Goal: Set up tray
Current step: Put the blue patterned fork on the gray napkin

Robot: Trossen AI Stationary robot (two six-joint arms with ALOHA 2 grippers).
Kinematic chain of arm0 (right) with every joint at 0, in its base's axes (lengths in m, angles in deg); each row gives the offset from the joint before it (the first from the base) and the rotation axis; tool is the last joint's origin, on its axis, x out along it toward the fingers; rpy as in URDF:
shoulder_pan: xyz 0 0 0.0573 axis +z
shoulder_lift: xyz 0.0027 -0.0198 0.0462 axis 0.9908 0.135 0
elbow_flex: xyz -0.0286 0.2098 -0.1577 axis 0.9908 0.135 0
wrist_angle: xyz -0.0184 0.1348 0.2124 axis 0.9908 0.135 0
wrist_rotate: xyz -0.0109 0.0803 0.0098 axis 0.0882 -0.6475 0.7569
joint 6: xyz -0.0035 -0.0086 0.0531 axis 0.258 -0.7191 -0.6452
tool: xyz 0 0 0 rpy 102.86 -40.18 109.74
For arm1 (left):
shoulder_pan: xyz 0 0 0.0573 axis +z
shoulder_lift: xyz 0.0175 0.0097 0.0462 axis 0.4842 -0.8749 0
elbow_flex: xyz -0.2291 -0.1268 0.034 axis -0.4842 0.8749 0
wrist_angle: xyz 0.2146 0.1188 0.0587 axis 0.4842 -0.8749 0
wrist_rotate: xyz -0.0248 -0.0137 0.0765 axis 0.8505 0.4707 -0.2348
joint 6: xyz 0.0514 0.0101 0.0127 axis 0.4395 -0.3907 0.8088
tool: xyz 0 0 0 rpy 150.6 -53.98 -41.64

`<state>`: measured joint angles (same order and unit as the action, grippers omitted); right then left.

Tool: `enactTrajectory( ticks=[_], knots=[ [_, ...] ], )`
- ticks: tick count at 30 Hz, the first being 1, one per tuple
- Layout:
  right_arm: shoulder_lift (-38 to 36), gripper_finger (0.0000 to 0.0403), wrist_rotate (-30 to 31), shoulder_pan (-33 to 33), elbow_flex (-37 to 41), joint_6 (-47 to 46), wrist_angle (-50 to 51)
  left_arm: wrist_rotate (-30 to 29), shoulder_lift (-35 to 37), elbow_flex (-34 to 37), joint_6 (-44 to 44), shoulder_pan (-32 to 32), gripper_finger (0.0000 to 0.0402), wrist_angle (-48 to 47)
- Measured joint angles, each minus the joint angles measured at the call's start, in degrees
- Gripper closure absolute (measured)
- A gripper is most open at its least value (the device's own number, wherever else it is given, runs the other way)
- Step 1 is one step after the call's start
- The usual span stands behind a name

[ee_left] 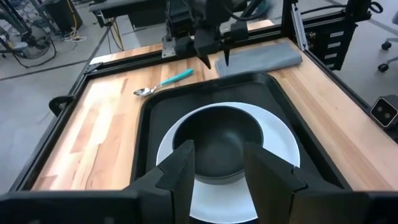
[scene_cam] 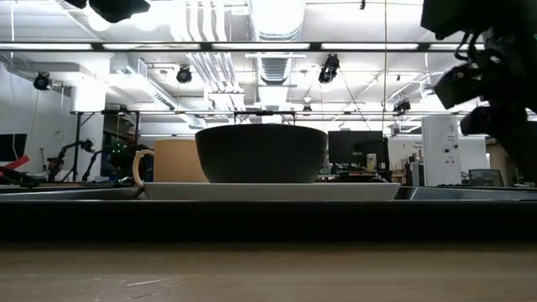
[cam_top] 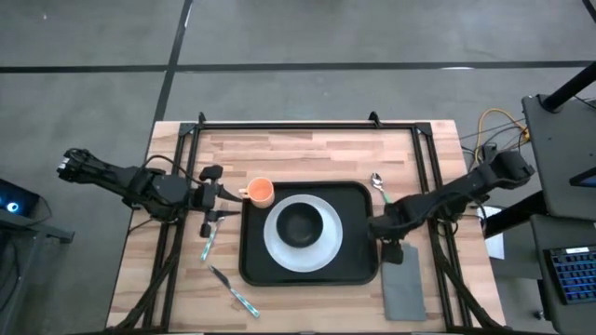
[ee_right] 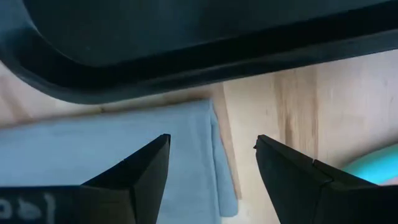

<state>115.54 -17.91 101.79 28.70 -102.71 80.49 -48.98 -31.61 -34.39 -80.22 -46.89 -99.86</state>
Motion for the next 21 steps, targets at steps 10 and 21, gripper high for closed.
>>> enactTrajectory(
  ticks=[10,21],
  knots=[
    [0.6,0.0177,6.18,5.64,4.0,-6.87,-2.26,0.24,-0.33,-0.21,-0.02,-0.02,0.0283,0.0],
    [-2.15,0.0192,6.77,8.72,6.06,-12.05,-6.36,0.26,-0.35,-0.26,-0.24,-0.02,0.0283,-0.2]
  ],
)
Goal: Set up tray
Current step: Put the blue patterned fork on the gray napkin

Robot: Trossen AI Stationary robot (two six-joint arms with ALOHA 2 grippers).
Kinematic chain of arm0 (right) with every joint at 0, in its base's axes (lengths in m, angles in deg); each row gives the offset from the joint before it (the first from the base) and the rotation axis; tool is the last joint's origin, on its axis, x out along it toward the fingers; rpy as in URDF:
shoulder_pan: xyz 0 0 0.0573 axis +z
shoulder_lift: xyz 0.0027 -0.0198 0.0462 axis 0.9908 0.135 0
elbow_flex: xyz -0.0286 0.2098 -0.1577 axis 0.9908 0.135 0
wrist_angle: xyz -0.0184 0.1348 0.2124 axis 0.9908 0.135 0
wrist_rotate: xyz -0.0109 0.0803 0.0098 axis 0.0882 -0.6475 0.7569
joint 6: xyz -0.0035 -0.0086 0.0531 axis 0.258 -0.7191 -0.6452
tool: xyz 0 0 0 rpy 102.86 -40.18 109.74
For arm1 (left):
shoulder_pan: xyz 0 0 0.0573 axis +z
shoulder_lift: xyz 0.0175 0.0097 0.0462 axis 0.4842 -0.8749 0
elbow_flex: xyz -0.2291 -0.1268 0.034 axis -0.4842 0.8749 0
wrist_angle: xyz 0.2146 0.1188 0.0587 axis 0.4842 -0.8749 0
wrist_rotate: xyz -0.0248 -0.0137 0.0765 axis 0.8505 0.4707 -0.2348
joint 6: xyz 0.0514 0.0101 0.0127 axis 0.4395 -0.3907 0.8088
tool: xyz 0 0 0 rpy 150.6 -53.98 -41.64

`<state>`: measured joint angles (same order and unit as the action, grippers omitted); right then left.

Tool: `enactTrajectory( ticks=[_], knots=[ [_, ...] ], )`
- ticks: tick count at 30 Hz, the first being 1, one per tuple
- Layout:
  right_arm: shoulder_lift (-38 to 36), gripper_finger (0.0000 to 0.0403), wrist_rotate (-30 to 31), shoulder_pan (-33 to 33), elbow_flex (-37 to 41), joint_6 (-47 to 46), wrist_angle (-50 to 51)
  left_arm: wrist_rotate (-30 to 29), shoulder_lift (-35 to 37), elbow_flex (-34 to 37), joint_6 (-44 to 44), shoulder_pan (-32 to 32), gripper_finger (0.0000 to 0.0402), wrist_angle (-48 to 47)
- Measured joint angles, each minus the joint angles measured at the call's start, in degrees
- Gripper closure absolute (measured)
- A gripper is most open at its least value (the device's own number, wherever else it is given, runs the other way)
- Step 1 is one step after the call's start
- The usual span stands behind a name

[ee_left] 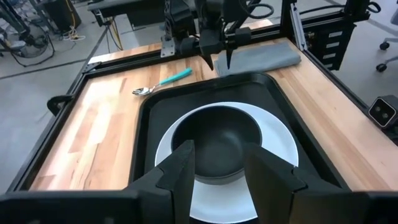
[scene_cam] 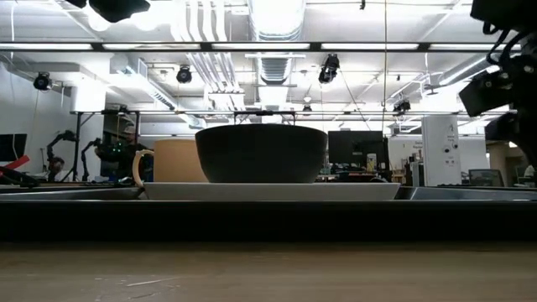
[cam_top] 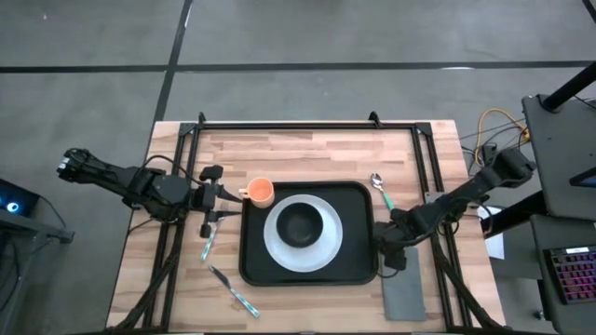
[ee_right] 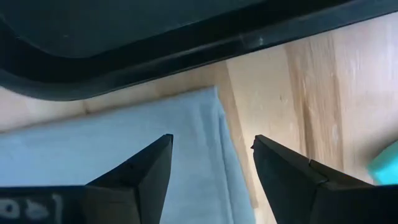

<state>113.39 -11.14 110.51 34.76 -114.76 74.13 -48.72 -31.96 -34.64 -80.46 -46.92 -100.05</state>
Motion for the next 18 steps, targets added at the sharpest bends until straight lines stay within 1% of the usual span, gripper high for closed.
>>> enactTrajectory(
  ticks=[6,11,14,16,18],
  knots=[
    [1.09,0.0193,0.74,0.0,1.85,0.66,-3.5,0.02,-0.7,-0.08,-1.25,0.0,0.0283,0.01],
    [1.02,0.0193,1.03,0.0,4.64,0.49,-8.63,0.04,-1.29,-0.24,-1.44,-0.02,0.0283,0.43],
    [0.76,0.0194,0.99,0.0,6.16,-0.76,-10.7,0.04,-1.5,-0.24,-1.46,-0.02,0.0283,0.42],
    [0.76,0.0202,1.1,0.0,6.61,-1.27,-10.81,0.04,-1.6,-0.24,-1.46,-0.02,0.0283,0.39],
    [0.76,0.0221,1.89,0.01,6.86,-1.4,-10.84,0.04,-1.6,-0.24,-1.46,-0.02,0.0283,0.4]
  ],
)
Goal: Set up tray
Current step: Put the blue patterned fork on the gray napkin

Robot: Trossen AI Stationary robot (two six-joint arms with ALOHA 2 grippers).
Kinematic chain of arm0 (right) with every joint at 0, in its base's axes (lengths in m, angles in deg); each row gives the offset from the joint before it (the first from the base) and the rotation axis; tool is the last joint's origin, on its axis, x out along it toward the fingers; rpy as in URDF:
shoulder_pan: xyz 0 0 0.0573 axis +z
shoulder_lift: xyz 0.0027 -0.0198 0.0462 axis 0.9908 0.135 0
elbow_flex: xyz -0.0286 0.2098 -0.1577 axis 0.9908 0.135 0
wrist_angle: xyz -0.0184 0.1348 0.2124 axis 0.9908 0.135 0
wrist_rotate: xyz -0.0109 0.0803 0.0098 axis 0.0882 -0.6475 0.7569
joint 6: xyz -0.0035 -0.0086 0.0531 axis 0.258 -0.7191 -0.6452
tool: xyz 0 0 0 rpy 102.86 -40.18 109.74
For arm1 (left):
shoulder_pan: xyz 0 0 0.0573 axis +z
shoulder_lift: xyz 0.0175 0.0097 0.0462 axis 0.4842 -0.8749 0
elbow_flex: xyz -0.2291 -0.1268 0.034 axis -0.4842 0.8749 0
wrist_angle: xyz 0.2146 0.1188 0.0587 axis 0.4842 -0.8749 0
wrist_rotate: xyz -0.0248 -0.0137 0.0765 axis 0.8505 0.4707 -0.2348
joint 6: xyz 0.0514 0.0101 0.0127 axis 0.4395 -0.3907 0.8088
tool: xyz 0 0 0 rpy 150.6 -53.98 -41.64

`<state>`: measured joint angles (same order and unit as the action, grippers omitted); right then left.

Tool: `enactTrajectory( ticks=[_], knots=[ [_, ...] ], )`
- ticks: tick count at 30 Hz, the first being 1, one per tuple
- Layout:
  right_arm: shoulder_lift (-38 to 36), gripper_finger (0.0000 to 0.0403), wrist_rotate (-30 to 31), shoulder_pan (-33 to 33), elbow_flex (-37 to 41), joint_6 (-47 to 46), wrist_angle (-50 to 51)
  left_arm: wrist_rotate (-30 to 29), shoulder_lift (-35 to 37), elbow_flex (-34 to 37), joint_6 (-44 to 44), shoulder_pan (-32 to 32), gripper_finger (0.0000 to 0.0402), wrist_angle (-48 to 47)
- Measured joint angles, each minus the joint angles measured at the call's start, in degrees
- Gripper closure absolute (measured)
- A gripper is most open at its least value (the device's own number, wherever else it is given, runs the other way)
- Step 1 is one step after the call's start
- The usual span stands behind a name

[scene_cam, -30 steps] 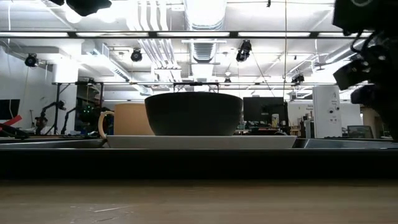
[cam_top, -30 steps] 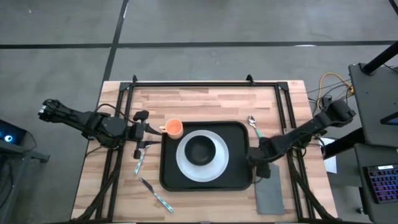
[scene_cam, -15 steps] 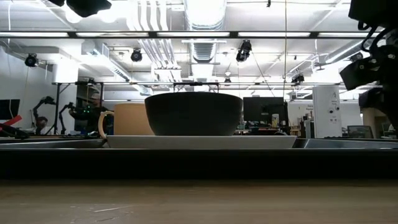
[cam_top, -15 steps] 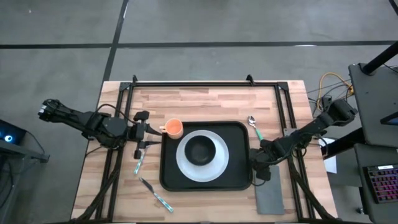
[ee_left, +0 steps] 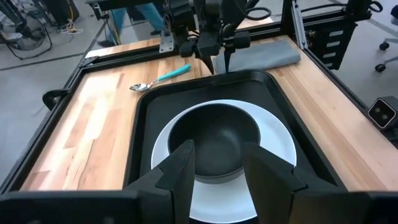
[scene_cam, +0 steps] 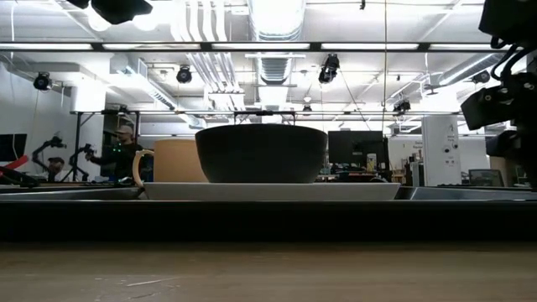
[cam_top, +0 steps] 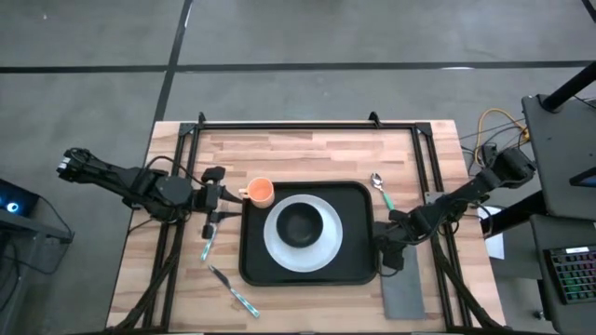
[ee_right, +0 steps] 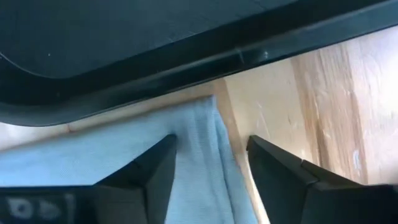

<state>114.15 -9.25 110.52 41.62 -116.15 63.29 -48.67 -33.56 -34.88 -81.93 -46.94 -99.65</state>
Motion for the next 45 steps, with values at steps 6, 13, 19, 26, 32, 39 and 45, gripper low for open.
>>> enactTrajectory(
  ticks=[6,13,19,26,32,39,45],
  knots=[
    [0.15,0.0324,0.1,-0.01,-0.17,0.54,-0.77,0.0,0.02,0.0,0.0,0.0,0.0283,0.01],
    [-0.69,0.0392,-0.02,0.02,-0.54,0.14,0.08,0.0,0.0,0.0,0.0,0.0,0.0283,0.01],
    [-3.72,0.0394,2.05,0.9,-7.06,-0.38,14.02,0.0,0.0,0.0,0.0,0.0,0.0283,0.01],
    [-5.05,0.0394,5.58,4.98,-20.89,-0.91,33.42,0.0,0.0,0.0,0.0,0.0,0.0283,-0.01],
    [-3.58,0.0395,9.17,7.15,-28.35,0.67,33.06,0.0,-0.01,0.0,0.0,0.0,0.0283,-0.01],
    [1.12,0.0395,8.88,9.8,-36.15,1.83,37.01,0.0,-0.02,0.0,0.0,0.0,0.0283,-0.01],
    [4.52,0.0395,8.16,15.17,-44.54,-3.42,43.06,-0.01,-0.01,0.0,-1.74,0.0,0.0283,-0.01]
  ],
)
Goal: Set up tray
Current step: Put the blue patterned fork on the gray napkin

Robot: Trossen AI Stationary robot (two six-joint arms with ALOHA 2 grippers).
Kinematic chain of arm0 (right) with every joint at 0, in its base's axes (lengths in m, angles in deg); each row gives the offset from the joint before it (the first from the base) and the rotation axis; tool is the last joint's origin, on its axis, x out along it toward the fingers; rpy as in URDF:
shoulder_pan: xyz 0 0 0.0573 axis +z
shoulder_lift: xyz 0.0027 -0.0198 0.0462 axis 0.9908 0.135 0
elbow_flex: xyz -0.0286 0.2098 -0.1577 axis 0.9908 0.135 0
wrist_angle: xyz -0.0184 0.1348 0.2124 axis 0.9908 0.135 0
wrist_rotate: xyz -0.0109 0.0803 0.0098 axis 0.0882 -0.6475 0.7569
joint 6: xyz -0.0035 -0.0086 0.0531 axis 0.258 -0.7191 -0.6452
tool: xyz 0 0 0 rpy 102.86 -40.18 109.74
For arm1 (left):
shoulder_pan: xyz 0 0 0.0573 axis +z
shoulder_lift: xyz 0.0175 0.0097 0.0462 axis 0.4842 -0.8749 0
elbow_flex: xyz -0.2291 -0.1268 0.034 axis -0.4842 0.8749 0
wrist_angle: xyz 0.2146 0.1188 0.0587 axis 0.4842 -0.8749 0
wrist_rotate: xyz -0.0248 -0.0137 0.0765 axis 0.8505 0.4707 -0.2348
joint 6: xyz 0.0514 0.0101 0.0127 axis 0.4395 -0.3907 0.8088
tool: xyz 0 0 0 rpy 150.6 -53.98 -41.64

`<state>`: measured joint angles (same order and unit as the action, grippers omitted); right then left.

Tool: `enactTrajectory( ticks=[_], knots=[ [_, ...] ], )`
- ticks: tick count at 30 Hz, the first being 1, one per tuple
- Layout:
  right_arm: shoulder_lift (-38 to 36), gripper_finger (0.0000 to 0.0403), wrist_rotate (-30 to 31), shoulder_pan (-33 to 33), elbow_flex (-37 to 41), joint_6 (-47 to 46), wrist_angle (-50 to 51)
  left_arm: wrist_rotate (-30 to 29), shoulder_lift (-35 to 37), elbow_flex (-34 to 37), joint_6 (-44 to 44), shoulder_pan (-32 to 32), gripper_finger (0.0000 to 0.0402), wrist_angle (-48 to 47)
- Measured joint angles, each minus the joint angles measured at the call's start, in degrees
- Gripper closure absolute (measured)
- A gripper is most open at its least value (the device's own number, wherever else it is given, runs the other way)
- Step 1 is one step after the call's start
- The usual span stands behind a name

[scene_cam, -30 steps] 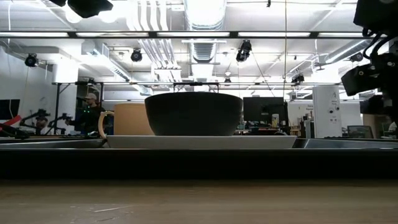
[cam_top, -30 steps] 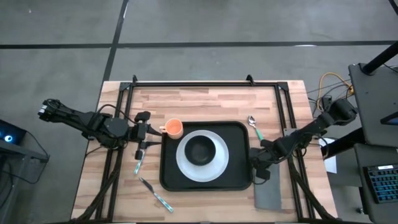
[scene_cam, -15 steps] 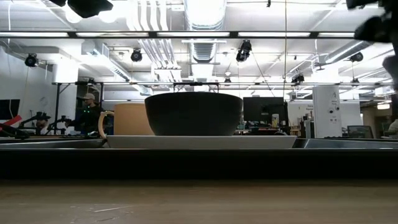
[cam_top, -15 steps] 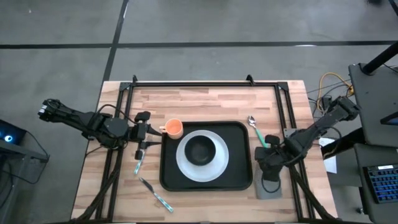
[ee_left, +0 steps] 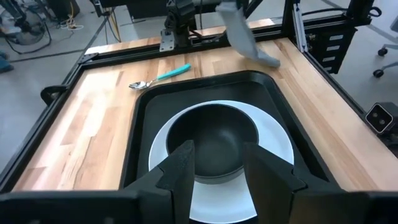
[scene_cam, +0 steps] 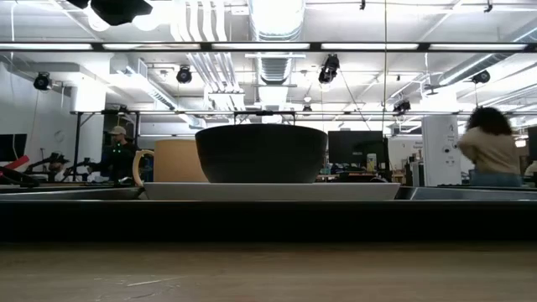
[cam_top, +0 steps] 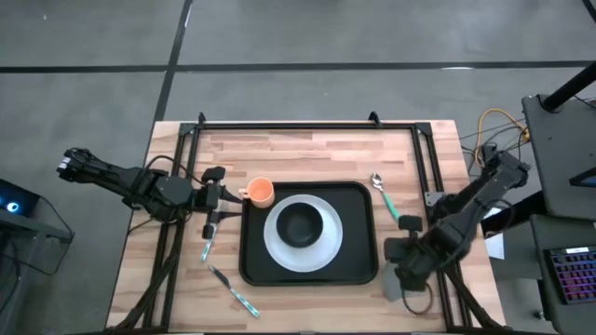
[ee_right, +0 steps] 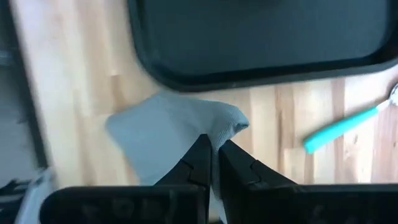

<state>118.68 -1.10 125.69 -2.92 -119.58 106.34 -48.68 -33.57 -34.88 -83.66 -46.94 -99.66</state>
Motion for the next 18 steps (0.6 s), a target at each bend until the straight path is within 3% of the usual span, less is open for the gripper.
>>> enactTrajectory(
  ticks=[6,18],
  knots=[
    [2.62,0.0395,-0.55,1.13,-9.98,-1.43,3.61,-0.01,0.01,-0.24,-0.82,0.0,0.0283,0.01],
    [9.0,0.0395,-3.64,-9.14,-13.29,20.75,-2.13,-0.01,0.0,-0.22,-1.67,0.0,0.0283,0.01]
  ],
)
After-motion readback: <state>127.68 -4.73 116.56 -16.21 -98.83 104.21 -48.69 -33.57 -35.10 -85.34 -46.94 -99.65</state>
